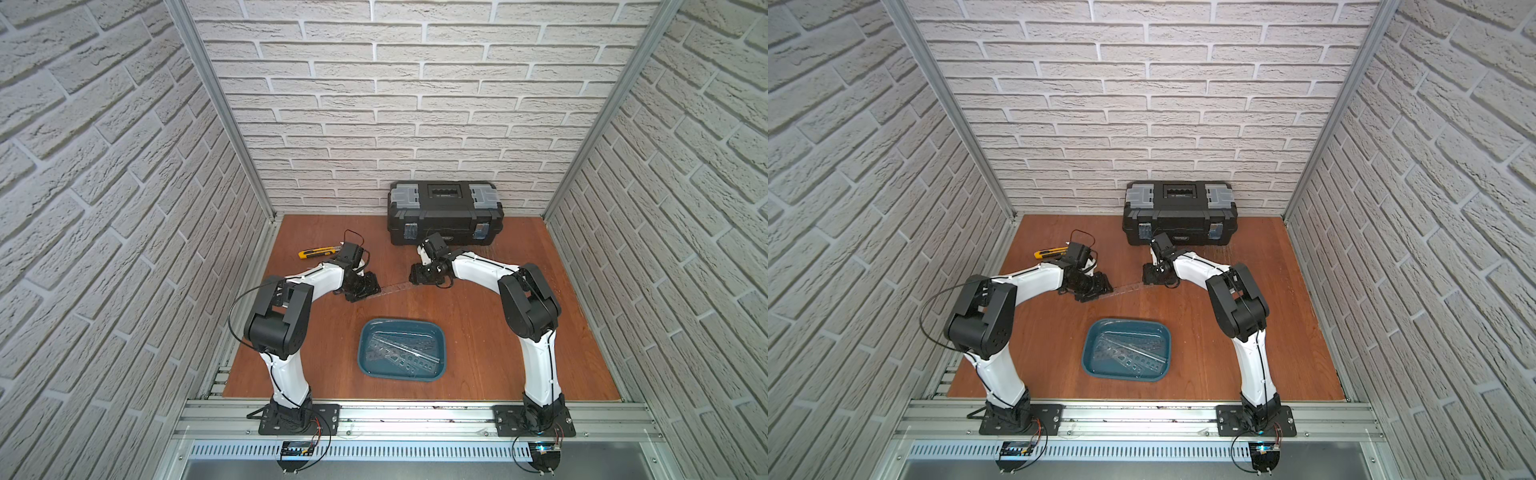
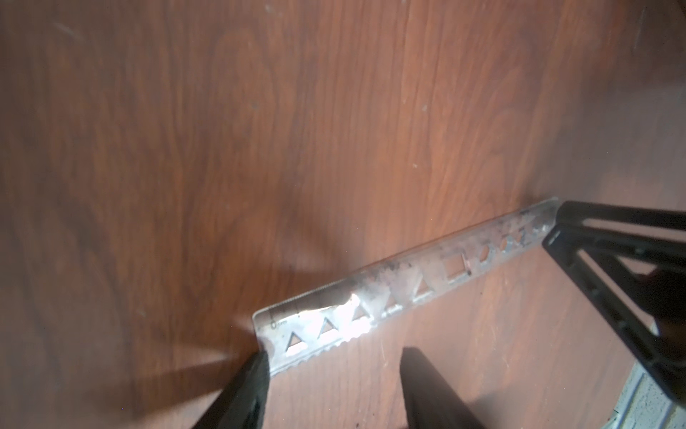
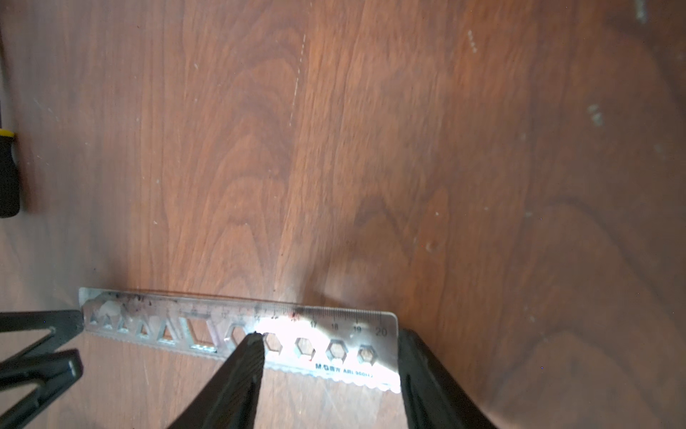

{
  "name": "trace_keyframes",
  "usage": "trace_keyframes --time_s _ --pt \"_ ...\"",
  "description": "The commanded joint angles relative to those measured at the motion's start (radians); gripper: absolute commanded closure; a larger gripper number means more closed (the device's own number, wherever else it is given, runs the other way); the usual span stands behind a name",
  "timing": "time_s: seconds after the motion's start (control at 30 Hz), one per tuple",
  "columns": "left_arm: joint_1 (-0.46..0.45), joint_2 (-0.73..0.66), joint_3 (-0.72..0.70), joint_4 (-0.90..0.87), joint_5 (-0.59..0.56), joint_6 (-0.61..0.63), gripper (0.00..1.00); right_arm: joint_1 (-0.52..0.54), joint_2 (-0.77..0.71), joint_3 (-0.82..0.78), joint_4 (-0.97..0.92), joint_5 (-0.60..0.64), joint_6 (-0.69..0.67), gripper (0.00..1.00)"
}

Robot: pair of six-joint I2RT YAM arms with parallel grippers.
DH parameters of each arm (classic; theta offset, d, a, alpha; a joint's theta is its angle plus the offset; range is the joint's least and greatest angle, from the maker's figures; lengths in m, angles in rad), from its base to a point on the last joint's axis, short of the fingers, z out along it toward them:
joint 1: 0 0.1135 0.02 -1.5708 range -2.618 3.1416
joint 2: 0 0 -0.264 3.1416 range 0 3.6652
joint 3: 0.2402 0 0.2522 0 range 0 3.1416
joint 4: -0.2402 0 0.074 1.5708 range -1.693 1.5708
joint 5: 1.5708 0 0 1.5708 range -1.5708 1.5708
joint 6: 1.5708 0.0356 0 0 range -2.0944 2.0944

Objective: Put the scattered rulers into the storage box
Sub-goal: Adjust the ruler at the center of the board.

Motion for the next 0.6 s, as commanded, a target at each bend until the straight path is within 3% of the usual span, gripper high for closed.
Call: trace_keyframes --time_s 0.0,0.57 --pt "-0.016 0.057 0.015 0.046 0.025 0.015 0.39 0.075 0.001 -0.044 -0.054 -0.125 0.026 0.39" --pt "-0.015 0.039 0.015 0.013 0.01 0.039 0.4 0.059 -0.037 -0.086 -0.051 -0.105 0.013 0.39"
